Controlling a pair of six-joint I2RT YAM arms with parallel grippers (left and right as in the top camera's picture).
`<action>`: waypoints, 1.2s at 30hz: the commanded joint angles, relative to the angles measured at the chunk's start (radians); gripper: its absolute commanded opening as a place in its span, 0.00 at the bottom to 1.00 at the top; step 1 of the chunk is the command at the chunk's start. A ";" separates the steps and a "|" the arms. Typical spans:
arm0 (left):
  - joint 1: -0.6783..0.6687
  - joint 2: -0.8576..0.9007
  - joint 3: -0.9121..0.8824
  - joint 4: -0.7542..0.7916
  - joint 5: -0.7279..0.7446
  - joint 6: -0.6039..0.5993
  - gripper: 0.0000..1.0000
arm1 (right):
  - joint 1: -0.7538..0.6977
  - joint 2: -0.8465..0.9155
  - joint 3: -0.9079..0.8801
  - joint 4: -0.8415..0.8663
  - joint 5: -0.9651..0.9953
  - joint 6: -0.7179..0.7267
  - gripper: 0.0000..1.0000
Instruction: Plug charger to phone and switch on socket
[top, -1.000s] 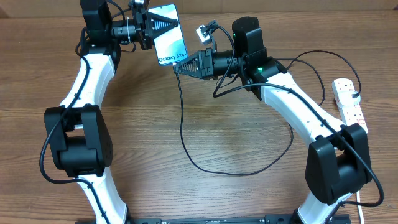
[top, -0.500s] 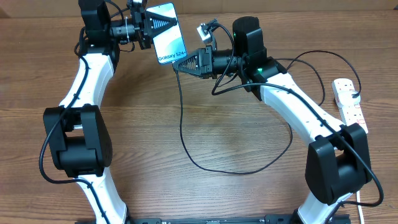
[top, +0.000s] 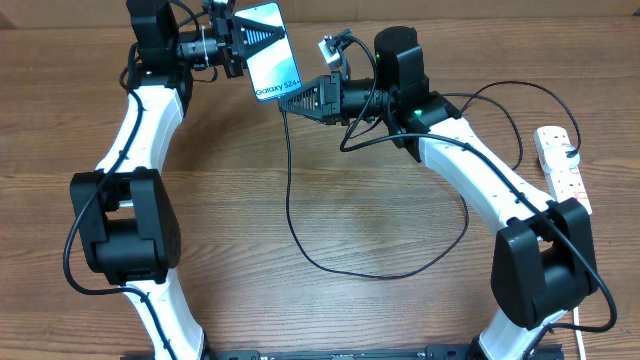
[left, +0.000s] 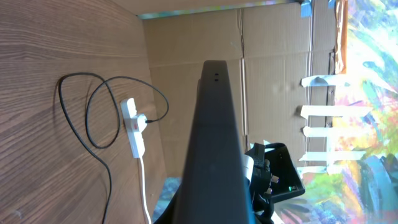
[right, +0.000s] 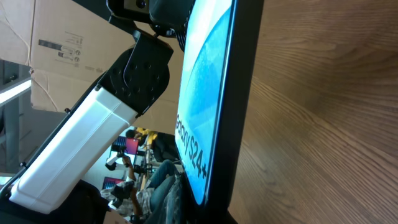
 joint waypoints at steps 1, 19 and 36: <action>-0.097 -0.019 0.008 -0.004 0.169 0.009 0.04 | -0.016 -0.014 0.017 0.038 0.186 -0.005 0.04; -0.094 -0.019 0.008 -0.003 0.168 0.013 0.04 | -0.016 -0.014 0.017 0.026 0.124 -0.036 0.72; -0.022 -0.019 0.008 -0.004 0.152 0.053 0.04 | -0.154 -0.014 0.017 -0.023 -0.369 -0.104 1.00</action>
